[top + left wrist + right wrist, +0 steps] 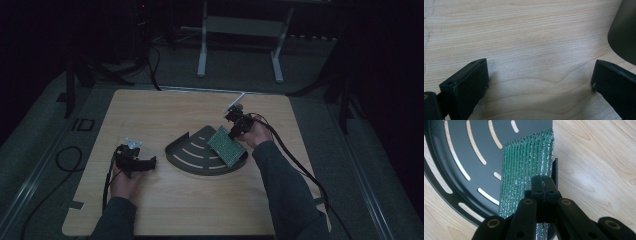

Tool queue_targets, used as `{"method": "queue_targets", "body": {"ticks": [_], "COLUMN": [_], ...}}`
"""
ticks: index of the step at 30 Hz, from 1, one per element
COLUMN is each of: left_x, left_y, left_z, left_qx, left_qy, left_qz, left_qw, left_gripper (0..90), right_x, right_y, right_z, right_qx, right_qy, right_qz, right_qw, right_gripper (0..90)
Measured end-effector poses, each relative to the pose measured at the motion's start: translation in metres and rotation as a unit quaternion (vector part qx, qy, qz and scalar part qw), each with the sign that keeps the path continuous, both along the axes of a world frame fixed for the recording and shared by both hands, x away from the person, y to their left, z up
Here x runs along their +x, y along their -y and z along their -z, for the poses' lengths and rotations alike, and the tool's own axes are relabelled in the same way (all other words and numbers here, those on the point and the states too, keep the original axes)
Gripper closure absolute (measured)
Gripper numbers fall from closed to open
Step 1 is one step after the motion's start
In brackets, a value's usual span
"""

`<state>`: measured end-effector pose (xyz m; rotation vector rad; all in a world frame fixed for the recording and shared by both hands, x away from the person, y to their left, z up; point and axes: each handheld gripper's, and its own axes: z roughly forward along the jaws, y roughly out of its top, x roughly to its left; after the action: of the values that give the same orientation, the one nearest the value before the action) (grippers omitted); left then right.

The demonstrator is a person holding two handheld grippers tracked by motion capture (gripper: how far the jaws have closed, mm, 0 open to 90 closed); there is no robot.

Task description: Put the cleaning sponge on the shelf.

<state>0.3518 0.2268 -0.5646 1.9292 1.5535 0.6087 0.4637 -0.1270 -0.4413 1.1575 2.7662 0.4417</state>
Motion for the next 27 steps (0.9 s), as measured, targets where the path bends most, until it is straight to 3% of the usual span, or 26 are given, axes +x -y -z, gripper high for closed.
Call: {"method": "queue_targets", "body": {"ticks": [16,27], "left_x": [0.000,0.000], "left_y": [0.000,0.000], "left_z": [0.000,0.000], "left_qx": [0.000,0.000], "left_qy": [0.000,0.000], "left_qz": [0.000,0.000], "left_qw": [1.0000,1.0000], "left_gripper": [1.7,1.7], "right_x": [-0.002,-0.003], "right_y": [-0.002,-0.004], "right_z": [0.010,0.015], "right_qx": [-0.002,-0.024], "right_qy": [-0.009,-0.005], "right_qz": [-0.006,-0.010], "right_qw": [0.9999,0.9997], "right_gripper": [89.6,89.3]}}
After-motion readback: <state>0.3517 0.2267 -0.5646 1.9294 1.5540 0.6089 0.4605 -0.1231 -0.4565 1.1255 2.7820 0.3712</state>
